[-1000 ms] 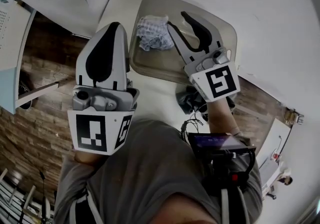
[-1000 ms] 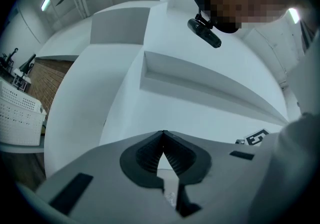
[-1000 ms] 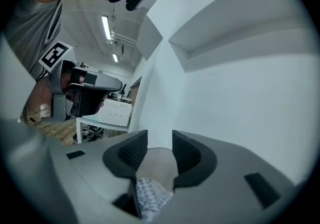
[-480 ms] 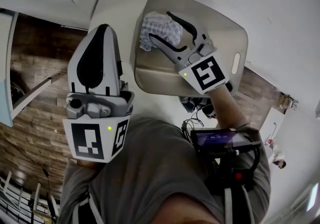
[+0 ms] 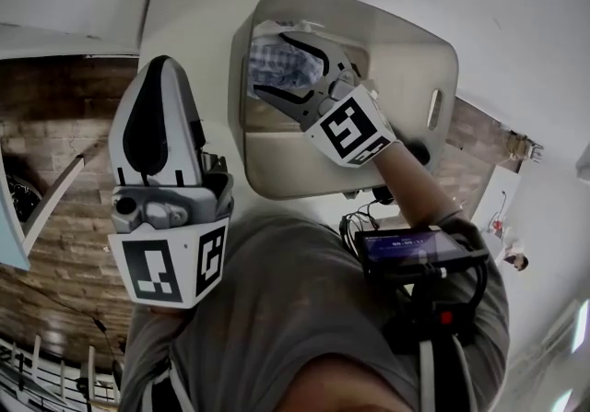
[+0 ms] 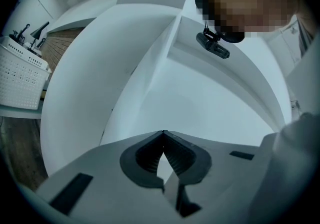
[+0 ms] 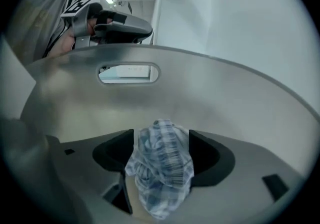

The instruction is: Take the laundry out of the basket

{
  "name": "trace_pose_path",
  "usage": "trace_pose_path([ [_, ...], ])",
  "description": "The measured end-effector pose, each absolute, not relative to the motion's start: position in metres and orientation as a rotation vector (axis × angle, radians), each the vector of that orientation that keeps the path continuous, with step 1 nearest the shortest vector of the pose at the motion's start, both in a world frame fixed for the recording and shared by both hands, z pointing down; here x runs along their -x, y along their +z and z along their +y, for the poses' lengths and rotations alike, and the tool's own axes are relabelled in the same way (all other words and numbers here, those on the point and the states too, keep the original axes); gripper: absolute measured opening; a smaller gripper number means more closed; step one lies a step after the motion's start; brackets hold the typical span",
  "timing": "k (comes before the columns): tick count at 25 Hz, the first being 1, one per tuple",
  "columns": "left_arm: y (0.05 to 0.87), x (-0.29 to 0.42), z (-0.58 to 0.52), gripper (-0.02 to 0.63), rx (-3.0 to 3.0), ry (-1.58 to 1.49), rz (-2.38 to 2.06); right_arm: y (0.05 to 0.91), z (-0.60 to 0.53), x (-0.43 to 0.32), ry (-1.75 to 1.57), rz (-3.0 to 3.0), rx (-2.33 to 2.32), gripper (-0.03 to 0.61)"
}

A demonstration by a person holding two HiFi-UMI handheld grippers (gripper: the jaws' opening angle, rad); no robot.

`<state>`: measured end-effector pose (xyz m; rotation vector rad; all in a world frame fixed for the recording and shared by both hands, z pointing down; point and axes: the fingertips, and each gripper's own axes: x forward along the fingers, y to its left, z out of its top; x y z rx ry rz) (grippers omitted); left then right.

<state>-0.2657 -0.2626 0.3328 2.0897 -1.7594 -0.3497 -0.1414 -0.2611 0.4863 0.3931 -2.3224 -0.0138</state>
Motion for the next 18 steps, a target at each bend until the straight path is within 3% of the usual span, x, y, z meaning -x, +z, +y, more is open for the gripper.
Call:
trace_pose_path([
  [4, 0.337, 0.262, -0.264, 0.008, -2.070, -0.343, -1.749, 0.510, -0.253, 0.121, -0.019, -2.200, -0.366, 0.324],
  [13, 0.312, 0.270, -0.241, 0.008, -2.095, -0.365, -1.828, 0.495, -0.256, 0.116, -0.053, -2.192, -0.414, 0.104],
  [18, 0.284, 0.260, -0.221, 0.008, -2.165, -0.353, -1.893, 0.442, -0.277, 0.115, -0.075, -2.309, -0.567, 0.081],
])
